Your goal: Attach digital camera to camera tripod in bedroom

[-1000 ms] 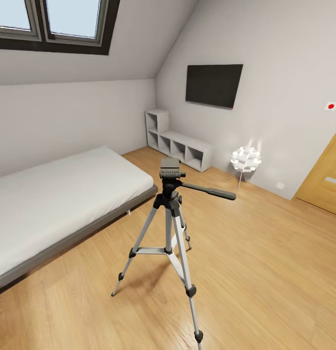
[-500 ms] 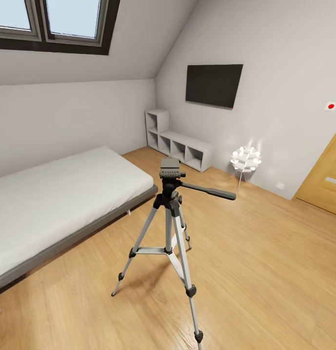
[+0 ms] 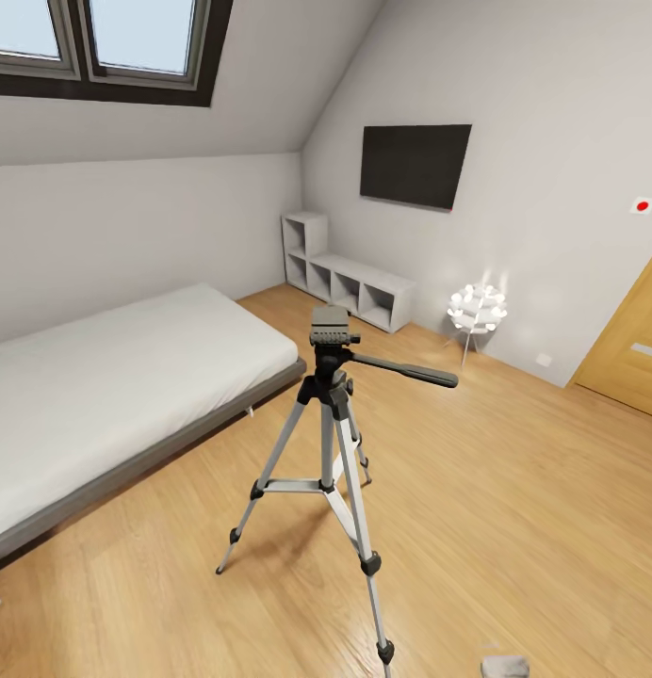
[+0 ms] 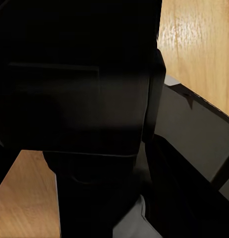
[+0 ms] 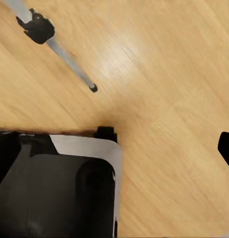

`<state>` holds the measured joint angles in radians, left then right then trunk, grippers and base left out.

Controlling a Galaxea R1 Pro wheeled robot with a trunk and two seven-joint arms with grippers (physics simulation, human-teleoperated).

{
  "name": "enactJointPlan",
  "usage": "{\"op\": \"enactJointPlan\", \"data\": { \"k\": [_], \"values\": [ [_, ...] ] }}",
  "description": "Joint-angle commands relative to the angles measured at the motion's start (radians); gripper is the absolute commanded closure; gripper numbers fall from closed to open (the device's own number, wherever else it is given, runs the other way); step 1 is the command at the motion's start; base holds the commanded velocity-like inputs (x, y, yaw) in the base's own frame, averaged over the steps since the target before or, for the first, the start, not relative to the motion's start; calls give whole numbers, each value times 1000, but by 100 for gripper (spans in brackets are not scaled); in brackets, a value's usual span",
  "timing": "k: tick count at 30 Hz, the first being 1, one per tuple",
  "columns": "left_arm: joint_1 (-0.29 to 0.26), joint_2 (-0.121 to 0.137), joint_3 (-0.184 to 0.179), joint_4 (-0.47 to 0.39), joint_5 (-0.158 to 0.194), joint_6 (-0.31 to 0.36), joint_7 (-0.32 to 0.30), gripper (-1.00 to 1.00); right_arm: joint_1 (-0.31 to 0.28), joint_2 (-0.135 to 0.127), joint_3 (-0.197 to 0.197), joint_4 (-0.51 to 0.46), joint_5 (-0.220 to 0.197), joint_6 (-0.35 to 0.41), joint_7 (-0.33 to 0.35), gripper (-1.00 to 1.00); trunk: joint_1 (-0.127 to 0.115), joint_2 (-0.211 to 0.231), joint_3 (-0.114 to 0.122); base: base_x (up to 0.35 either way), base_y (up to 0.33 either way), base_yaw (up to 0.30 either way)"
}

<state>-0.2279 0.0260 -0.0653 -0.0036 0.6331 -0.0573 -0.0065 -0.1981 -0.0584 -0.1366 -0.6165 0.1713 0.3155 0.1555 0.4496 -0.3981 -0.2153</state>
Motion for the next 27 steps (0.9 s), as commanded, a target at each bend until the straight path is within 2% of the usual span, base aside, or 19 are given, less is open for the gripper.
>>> {"op": "enactJointPlan", "data": {
  "k": [1, 2, 5, 6, 10, 13, 17, 18, 21, 22, 25, 27],
  "values": [
    [-1, 0, -7, 1, 5, -3, -1, 100, -4, 0, -7, -57, 10, 52, 32, -100, 0, -2, -2, 0, 0, 0],
    [-1, 1, -7, 1, 5, -3, -1, 100, -13, -2, -8, -152, 10, 131, 78, -100, 0, -2, -2, 0, 0, 0],
    [-1, 3, -7, 1, 5, -3, -1, 100, -33, -5, -11, -289, 8, 230, 143, -100, 0, -2, -2, 0, 0, 0],
    [-1, 5, -7, 1, 5, -3, -1, 100, -48, -7, -12, -375, 7, 281, 183, -100, 0, -2, -2, 0, 0, 0],
    [-1, 8, -7, 1, 5, -3, -1, 100, -83, -12, -13, -547, 6, 385, 274, -100, 0, -2, -2, 0, 0, 0],
    [-1, 9, -7, 1, 5, -3, -1, 100, -104, -15, -10, -621, 6, 444, 327, -100, 0, -2, -2, 0, 0, 0],
    [-1, 10, -7, 1, 5, -3, -1, 100, -151, -16, -5, -725, 5, 533, 438, -100, 0, -2, -2, 0, 0, 0],
    [-1, 11, -7, 1, 5, -3, -1, 100, -176, -16, -4, -762, 5, 569, 494, -100, 0, -2, -2, 0, 0, 0],
    [-1, 11, -7, 1, 5, -3, -1, 100, -220, -15, -3, -811, 5, 630, 582, -100, 0, -2, -2, 0, 0, 0],
    [-1, 11, -7, 1, 5, -3, -1, 100, -245, -14, -2, -837, 6, 674, 638, -100, 0, -2, -2, 0, 0, 0],
    [-1, 11, -7, 1, 5, -3, -1, 100, -275, -7, -1, -881, 7, 732, 734, -100, 0, -2, -2, 0, 0, 0],
    [-1, 11, -7, 1, 5, -4, -1, 100, -282, -5, 1, -893, 8, 732, 765, -100, 0, -2, -2, 0, 0, 0]
  ]
}}
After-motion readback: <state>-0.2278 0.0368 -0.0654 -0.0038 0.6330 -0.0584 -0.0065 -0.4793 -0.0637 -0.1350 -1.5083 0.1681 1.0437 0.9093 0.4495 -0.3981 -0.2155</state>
